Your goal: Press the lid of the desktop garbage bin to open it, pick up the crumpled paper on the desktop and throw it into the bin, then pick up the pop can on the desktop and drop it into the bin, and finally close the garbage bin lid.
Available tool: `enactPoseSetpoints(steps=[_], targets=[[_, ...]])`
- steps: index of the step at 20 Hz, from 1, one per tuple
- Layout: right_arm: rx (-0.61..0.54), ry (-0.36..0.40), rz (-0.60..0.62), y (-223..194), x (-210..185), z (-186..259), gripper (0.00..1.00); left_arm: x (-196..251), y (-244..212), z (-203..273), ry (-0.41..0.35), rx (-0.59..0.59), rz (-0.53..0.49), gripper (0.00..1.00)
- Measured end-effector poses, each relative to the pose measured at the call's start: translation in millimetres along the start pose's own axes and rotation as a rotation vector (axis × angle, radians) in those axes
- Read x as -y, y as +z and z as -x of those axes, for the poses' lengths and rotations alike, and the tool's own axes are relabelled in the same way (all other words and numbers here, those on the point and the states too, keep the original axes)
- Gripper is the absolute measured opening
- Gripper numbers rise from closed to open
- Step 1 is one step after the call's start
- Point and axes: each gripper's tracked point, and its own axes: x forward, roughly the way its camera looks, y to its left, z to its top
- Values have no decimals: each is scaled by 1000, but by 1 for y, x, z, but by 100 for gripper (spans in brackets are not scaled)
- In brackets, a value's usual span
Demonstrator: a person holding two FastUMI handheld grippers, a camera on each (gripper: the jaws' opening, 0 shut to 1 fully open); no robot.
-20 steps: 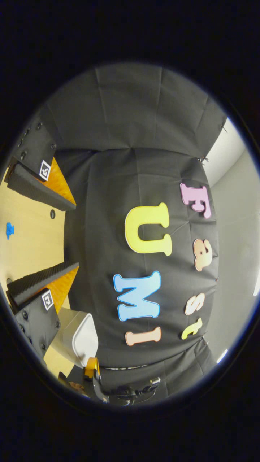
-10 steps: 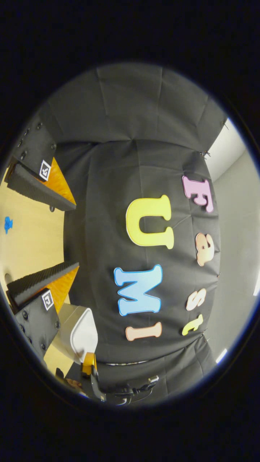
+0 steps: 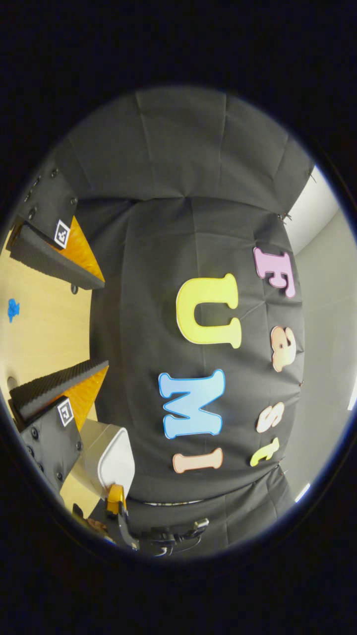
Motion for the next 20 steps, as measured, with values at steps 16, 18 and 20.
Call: enactPoseSetpoints(steps=[16, 18, 20], targets=[[51, 20, -82, -5, 0, -3, 1, 19, 6, 2, -26, 7, -8, 90], [60, 25, -82, -2, 0, -4, 0, 19, 8, 4, -23, 13, -15, 90], [64, 32, -95, 3, 0, -4, 0, 17, 10, 6, -17, 19, -24, 94]])
